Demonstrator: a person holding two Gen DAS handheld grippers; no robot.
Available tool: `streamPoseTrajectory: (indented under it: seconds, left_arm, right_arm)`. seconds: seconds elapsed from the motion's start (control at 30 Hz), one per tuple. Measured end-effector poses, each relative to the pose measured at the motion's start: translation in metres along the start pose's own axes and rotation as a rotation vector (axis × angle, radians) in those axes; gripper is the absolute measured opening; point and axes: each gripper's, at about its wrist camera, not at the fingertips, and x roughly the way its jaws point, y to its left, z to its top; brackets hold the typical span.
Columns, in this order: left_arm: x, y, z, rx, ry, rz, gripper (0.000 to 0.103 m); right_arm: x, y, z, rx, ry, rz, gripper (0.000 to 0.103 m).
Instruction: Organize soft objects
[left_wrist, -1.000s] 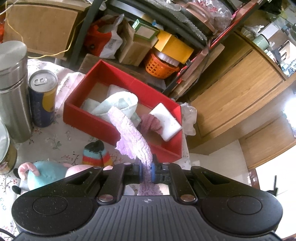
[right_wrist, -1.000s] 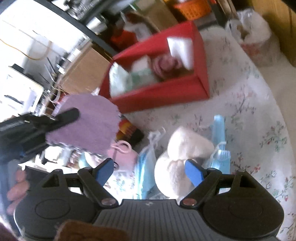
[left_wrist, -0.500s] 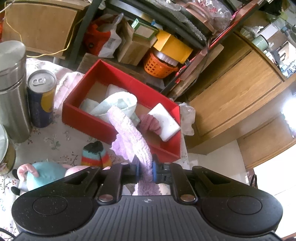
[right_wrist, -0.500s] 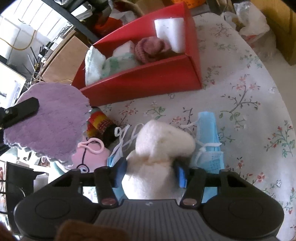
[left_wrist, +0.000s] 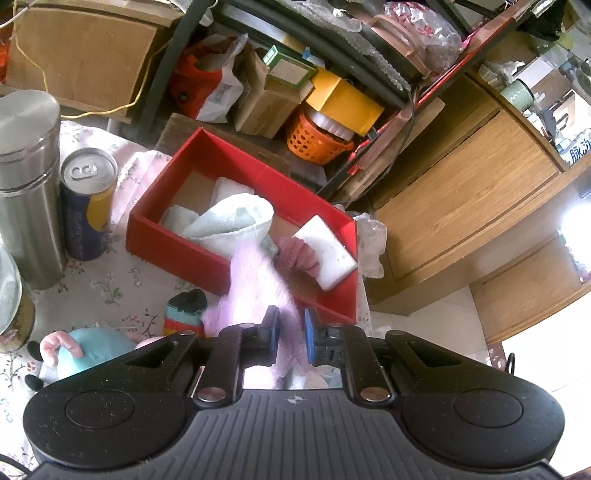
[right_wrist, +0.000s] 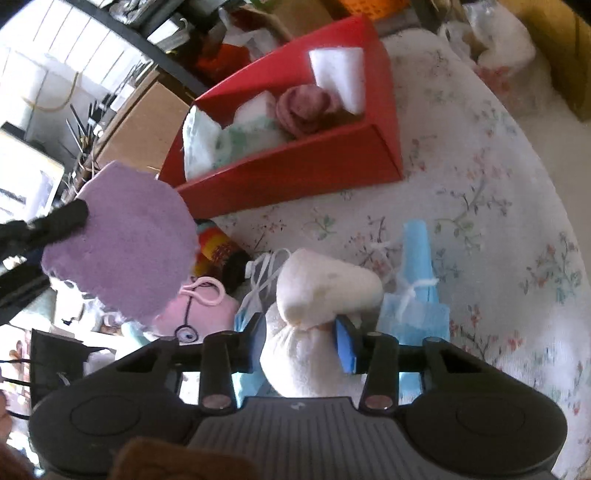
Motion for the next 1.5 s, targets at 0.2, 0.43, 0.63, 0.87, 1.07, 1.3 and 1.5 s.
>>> streamPoseTrajectory:
  seconds: [0.2,0.43,0.63,0.87,1.07,1.3,1.5]
  left_arm:
    - [-0.002,0.006,0.004,-0.009,-0.004,0.004,0.013]
    - [0.021,0.002,-0.005,0.022,0.079,0.021,0.024]
    - [0.036,-0.016,-0.011,0.081,0.111,0.008,0.038]
    - [0.03,-0.018,-0.015,0.153,0.126,0.046,0.055]
    - [0.005,0.008,-0.031,0.237,0.102,0.198,0.062]
    - [0.016,0.025,-0.04,0.349,0.17,0.292,0.061]
    - [0.037,0.005,-0.046,0.794,0.285,0.384,0.075]
  right_arm:
    - [0.03,0.014,-0.006,-0.105,0.049,-0.092,0.056]
    - [0.025,0.014,-0.009,-0.144,0.057,-0.066,0.031]
    - [-0.001,0.008,-0.008,-0.136,0.032,0.024,0.031]
    - [-0.026,-0.008,0.001,-0.085,0.003,0.096,0.031]
    - [-0.039,-0.017,-0.002,-0.058,0.005,0.14,0.031]
    - [-0.04,0.002,0.0,-0.051,0.001,0.23,0.031]
    - [-0.03,0.011,-0.002,-0.043,0.032,0.248,0.031]
